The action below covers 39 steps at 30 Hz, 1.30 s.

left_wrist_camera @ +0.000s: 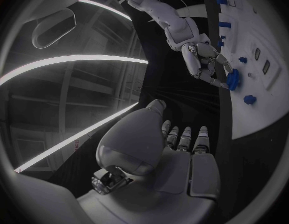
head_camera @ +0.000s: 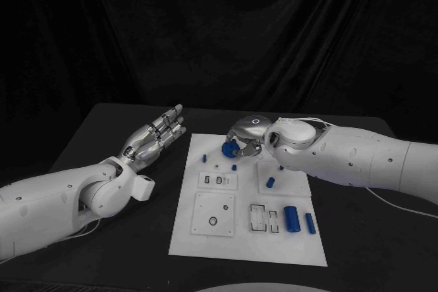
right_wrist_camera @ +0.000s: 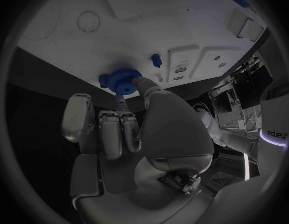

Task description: Assemble the parts on the task board

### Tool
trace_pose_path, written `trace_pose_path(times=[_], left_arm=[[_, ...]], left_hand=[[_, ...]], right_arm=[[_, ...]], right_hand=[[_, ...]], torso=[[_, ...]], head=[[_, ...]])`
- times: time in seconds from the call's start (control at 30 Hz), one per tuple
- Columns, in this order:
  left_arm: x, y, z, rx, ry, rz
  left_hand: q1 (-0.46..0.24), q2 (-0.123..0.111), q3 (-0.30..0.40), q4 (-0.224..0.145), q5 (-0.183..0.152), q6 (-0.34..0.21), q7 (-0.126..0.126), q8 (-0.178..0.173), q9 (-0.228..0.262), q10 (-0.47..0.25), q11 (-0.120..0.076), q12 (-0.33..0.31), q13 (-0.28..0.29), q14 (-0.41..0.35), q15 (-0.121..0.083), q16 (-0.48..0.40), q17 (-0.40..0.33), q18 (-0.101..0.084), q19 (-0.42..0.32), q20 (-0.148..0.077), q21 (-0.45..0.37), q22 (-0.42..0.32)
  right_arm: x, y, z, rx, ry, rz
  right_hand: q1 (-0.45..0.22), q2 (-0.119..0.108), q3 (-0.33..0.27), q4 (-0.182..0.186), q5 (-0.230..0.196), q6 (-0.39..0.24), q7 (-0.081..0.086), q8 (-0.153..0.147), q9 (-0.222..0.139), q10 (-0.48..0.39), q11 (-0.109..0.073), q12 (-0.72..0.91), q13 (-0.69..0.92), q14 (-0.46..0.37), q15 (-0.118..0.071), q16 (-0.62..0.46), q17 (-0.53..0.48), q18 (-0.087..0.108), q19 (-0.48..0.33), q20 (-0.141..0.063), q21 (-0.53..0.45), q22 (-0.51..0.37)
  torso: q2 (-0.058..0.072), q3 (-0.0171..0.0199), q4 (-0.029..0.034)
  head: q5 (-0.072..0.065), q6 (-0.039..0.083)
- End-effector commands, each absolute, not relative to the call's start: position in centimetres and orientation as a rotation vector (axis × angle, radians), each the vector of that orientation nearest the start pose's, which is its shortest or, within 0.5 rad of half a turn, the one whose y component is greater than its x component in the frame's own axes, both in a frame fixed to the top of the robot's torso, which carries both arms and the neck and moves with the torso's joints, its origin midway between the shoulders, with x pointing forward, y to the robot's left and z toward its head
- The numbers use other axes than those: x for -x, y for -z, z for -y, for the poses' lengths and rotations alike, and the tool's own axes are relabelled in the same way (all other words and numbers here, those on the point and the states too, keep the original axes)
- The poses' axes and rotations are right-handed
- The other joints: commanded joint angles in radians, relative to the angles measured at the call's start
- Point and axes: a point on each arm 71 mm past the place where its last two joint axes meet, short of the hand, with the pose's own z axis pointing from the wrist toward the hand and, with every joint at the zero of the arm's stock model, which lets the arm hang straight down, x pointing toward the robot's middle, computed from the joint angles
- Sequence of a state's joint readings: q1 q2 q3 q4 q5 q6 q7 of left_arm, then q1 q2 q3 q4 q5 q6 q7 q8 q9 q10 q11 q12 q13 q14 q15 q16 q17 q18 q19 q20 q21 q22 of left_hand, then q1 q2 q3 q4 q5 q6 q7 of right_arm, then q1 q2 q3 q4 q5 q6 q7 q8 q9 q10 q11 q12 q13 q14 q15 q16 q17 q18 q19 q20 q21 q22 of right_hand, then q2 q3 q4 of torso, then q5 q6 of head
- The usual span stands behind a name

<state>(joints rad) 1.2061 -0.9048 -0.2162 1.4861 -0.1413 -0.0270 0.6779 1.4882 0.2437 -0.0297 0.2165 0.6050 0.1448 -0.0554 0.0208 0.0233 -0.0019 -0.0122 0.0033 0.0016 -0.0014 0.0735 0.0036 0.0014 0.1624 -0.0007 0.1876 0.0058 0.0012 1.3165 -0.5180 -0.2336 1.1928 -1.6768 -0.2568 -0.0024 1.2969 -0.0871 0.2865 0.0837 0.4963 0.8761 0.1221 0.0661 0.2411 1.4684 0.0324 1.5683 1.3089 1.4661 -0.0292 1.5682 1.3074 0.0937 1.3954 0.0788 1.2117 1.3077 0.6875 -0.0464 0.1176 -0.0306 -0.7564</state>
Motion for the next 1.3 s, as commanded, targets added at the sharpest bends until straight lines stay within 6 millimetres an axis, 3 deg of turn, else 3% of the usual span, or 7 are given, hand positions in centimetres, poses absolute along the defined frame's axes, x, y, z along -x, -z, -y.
trace_pose_path(times=[0.03, 0.1, 0.2, 0.27, 0.6, 0.97, 1.3], left_arm=[[-45.9, 21.5, -23.6, 0.799, 1.815, -1.438], [-45.9, 21.5, -23.6, 0.799, 1.815, -1.438], [-45.9, 21.5, -23.5, 0.799, 1.816, -1.439], [-45.9, 21.6, -23.5, 0.8, 1.816, -1.441], [-45.9, 21.6, -23.6, 0.802, 1.815, -1.443], [-45.9, 21.6, -23.6, 0.804, 1.812, -1.445], [-45.9, 21.6, -23.6, 0.805, 1.813, -1.448]], left_hand=[[0.0, -0.005, 0.005, -0.001, 0.004, -0.002, 0.006, 0.005, 0.0, 0.002, 0.007, -0.003, -0.002, 0.001, 0.005, -0.004, -0.001, 0.017, 0.001, 0.008, -0.006, -0.001], [0.0, -0.005, 0.006, -0.002, 0.004, -0.001, 0.006, 0.005, 0.0, 0.002, 0.008, -0.003, -0.002, 0.001, 0.007, -0.004, -0.001, 0.017, 0.001, 0.009, -0.006, -0.001], [0.0, -0.004, 0.009, -0.003, 0.004, 0.0, 0.006, 0.005, 0.0, 0.002, 0.013, -0.003, -0.002, 0.001, 0.008, -0.004, -0.001, 0.017, 0.001, 0.01, -0.006, -0.001], [-0.001, -0.004, 0.01, -0.004, 0.004, 0.001, 0.007, 0.005, 0.0, 0.002, 0.016, -0.003, -0.002, 0.001, 0.009, -0.004, -0.001, 0.017, 0.001, 0.01, -0.006, -0.001], [-0.001, -0.004, 0.011, -0.005, 0.004, 0.003, 0.009, 0.006, 0.001, 0.002, 0.02, -0.003, -0.002, 0.001, 0.009, -0.004, -0.001, 0.017, 0.001, 0.011, -0.006, -0.001], [-0.002, -0.005, 0.013, -0.005, 0.004, 0.005, 0.01, 0.006, 0.001, 0.002, 0.025, -0.003, -0.002, 0.001, 0.008, -0.004, -0.001, 0.017, 0.001, 0.012, -0.006, -0.001], [-0.004, -0.005, 0.015, -0.007, 0.004, 0.006, 0.01, 0.006, 0.001, 0.002, 0.034, -0.003, -0.002, 0.001, 0.007, -0.004, -0.001, 0.017, 0.001, 0.012, -0.006, -0.001]], right_arm=[[-52.8, 21.3, 12.0, 0.656, -0.508, -1.664], [-52.8, 21.3, 11.9, 0.657, -0.509, -1.665], [-52.8, 21.4, 11.9, 0.657, -0.51, -1.666], [-52.8, 21.4, 11.9, 0.657, -0.509, -1.667], [-52.8, 21.3, 12.2, 0.647, -0.51, -1.651], [-52.9, 21.5, 12.7, 0.645, -0.495, -1.673], [-52.9, 21.7, 13.5, 0.632, -0.48, -1.681]], right_hand=[[-0.004, -0.013, 0.006, -0.001, -0.011, -0.041, -0.002, -0.006, -0.029, 0.102, -0.005, 0.003, 0.262, 0.105, -0.003, 0.003, 0.263, -0.007, -0.008, -0.002, -0.009, 0.066], [-0.007, -0.013, 0.006, -0.001, -0.017, -0.064, -0.002, -0.006, -0.04, 0.102, -0.006, 0.003, 0.262, 0.105, -0.004, 0.003, 0.263, -0.005, -0.013, -0.002, -0.018, 0.063], [-0.007, -0.012, 0.006, -0.002, -0.028, -0.16, -0.011, -0.01, -0.076, 0.102, -0.013, 0.003, 0.262, 0.105, -0.009, 0.003, 0.263, -0.003, -0.019, -0.006, -0.032, 0.059], [-0.007, -0.009, 0.007, -0.004, -0.034, -0.227, -0.029, -0.012, -0.101, 0.102, -0.026, 0.003, 0.262, 0.105, -0.019, 0.003, 0.263, 0.0, -0.023, -0.013, -0.042, 0.056], [-0.007, -0.008, 0.007, -0.005, -0.034, -0.241, -0.032, -0.013, -0.11, 0.102, -0.031, 0.003, 0.262, 0.105, -0.024, 0.003, 0.263, 0.0, -0.024, -0.018, -0.047, 0.055], [-0.015, -0.001, 0.009, 0.0, -0.024, -0.116, -0.027, 0.007, -0.098, 0.102, -0.03, 0.003, 0.262, 0.105, -0.025, 0.003, 0.263, -0.001, -0.023, -0.023, -0.053, 0.056], [-0.044, -0.001, 0.009, 0.015, -0.03, 0.015, -0.006, 0.036, -0.089, 0.102, -0.012, 0.003, 0.262, 0.105, -0.012, 0.003, 0.263, -0.002, -0.019, -0.012, -0.06, 0.061]], torso=[[0.0, -0.001, -0.0012], [0.0, -0.001, -0.0016], [0.0, -0.0002, -0.0014], [0.0, 0.0002, -0.001], [0.0, -0.0002, -0.002], [0.0, -0.0003, -0.002], [0.0, -0.0004, -0.0026]], head=[[0.0, -0.003], [0.0, -0.003], [0.0, -0.005], [0.001, -0.005], [0.004, -0.007], [0.001, -0.01], [0.002, -0.009]])
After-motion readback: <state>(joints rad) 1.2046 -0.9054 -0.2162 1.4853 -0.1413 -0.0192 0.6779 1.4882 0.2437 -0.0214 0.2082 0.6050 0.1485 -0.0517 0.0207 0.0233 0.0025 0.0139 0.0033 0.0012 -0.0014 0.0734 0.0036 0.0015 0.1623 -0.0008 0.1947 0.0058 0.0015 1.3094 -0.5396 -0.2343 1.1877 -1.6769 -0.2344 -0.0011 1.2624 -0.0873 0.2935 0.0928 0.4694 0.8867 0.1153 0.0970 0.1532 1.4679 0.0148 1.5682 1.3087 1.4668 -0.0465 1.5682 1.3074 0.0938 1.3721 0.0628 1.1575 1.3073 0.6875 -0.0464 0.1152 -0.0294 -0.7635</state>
